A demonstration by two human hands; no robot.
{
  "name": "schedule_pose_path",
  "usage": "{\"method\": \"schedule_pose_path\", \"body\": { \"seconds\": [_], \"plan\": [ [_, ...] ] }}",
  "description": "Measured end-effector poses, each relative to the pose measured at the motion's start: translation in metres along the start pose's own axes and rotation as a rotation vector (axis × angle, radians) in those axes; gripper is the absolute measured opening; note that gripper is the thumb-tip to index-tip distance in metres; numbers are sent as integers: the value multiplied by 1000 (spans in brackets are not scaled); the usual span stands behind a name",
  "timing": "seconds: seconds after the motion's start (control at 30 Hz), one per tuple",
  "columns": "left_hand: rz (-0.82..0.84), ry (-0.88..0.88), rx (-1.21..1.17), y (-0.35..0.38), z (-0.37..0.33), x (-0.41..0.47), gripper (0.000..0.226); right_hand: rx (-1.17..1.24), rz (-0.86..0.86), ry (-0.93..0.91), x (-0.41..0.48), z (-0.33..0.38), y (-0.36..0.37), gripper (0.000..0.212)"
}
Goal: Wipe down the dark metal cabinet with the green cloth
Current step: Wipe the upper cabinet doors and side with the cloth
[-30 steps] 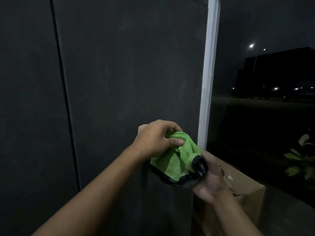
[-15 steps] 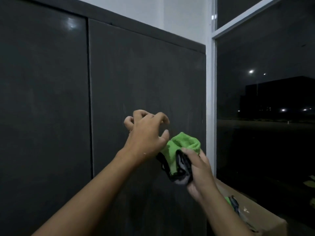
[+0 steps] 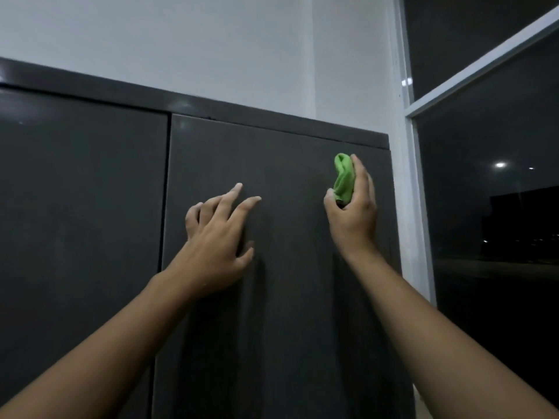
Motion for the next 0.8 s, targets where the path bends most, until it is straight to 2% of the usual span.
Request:
{"method": "schedule_pose_path", "body": {
  "seconds": [0.17, 0.23, 0.33, 0.37, 0.43, 0.5, 0.63, 0.8],
  "plan": [
    [-80, -79, -13, -20, 17, 25, 68, -38, 310, -155, 18, 12, 64, 73],
    [-103, -72, 4, -27, 23, 30, 65, -12, 381, -358, 13, 27, 69, 68],
    [-129, -36, 33, -33, 26, 36, 68, -78, 594, -680, -18, 37, 78, 65],
    [-138, -27, 48, -34, 27, 38, 67, -120, 613, -747, -26, 35, 76, 63],
    [-152, -10, 81, -36, 29, 40, 64, -193, 535, -818, -30, 25, 68, 59],
    [-150, 6, 110, -35, 32, 40, 63, -202, 434, -731, -18, 9, 60, 56],
    [-154, 56, 154, -34, 38, 37, 61, -80, 294, -309, 26, -20, 61, 55],
    [-173, 123, 140, -34, 43, 39, 53, -145, 128, -91, 76, -3, 84, 56]
  ]
}}
Point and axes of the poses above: each hand's wrist, its own x-axis towards the middle knuckle, its own y-axis out of the palm, z = x × y, the point moved 8 cm from there along x, towards the middle knuckle, and after that the axes turned 13 degrees about -y, right-handed, at the moved point
